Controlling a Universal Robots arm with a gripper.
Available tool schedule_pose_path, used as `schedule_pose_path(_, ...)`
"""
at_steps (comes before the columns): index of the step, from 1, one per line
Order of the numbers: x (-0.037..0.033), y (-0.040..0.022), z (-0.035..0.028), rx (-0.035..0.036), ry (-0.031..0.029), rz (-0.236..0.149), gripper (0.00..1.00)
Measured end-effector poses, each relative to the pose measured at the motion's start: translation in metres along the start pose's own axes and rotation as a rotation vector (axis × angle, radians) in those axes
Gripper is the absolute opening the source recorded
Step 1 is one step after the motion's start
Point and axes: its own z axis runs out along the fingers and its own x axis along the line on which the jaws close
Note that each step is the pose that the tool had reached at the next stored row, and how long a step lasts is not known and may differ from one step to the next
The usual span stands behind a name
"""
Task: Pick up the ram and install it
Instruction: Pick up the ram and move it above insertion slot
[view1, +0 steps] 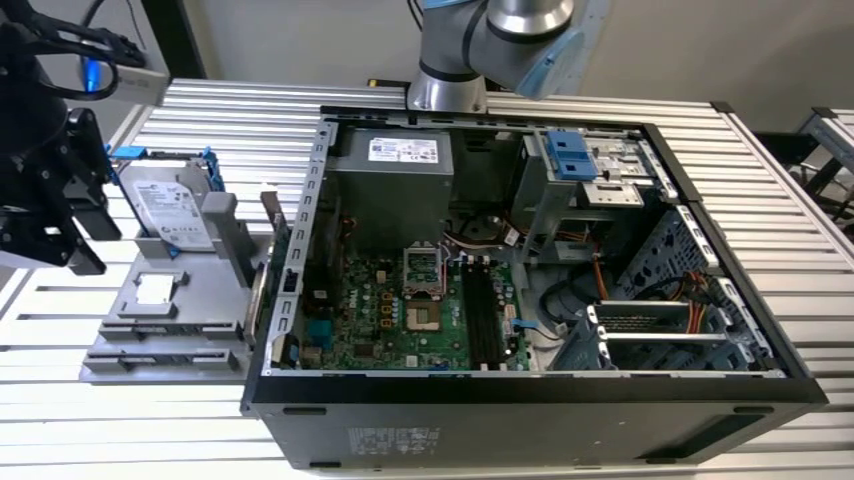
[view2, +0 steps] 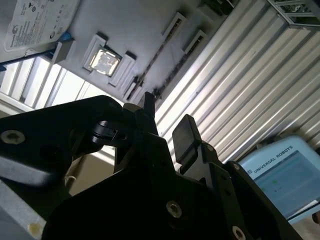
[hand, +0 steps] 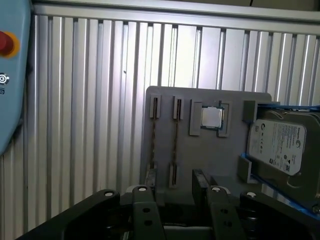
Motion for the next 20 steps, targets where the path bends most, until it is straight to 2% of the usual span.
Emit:
schedule_pose_path(15,0.0003,-0.0001,0.0123,-0.0002,0.0026,0.000,1.00)
schedule_pose_path(20,0.0003,-0.0001,0.0147,-0.0001,0.0027,0.000,1.00)
